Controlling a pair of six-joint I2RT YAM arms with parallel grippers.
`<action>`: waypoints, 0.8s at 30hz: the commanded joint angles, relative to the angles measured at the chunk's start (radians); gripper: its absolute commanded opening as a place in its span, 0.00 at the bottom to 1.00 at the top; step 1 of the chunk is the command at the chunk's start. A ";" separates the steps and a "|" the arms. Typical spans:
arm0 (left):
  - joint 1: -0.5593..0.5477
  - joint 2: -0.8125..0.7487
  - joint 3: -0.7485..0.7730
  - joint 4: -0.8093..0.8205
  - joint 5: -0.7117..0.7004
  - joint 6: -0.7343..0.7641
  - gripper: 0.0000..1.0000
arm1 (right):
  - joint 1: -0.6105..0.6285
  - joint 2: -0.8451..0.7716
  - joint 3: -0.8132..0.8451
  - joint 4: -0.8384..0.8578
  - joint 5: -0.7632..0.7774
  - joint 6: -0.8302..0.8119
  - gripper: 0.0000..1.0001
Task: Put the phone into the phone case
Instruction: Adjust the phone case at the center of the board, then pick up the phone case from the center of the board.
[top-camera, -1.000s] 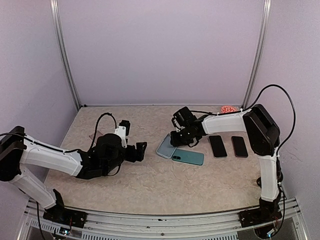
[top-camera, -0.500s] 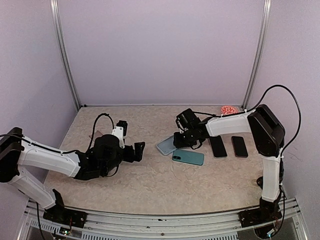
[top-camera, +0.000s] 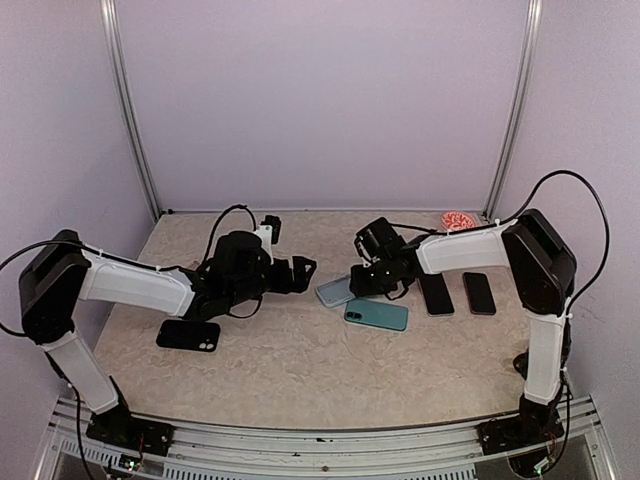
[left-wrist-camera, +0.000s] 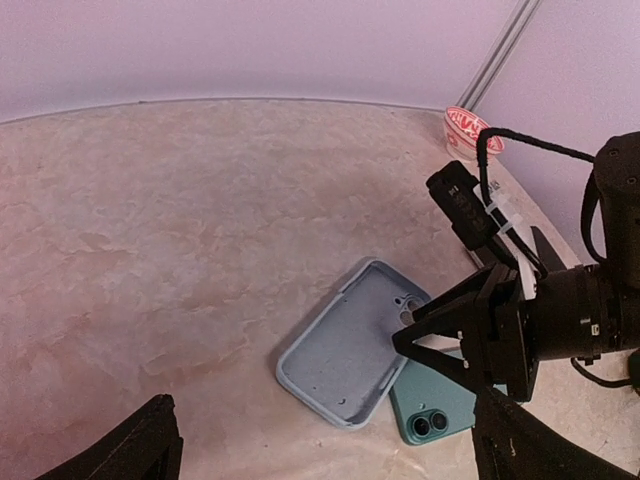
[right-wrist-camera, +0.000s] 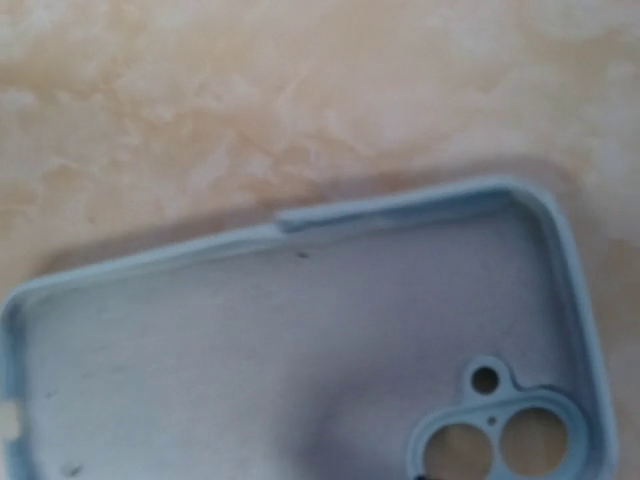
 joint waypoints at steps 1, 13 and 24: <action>0.013 0.092 0.122 -0.079 0.101 -0.032 0.99 | -0.005 -0.099 -0.010 -0.004 0.022 -0.042 0.43; 0.076 0.342 0.493 -0.416 0.238 0.114 0.95 | -0.063 -0.223 -0.102 -0.021 0.014 -0.088 0.50; 0.117 0.470 0.648 -0.561 0.389 0.489 0.85 | -0.063 -0.429 -0.223 -0.041 -0.012 -0.112 0.52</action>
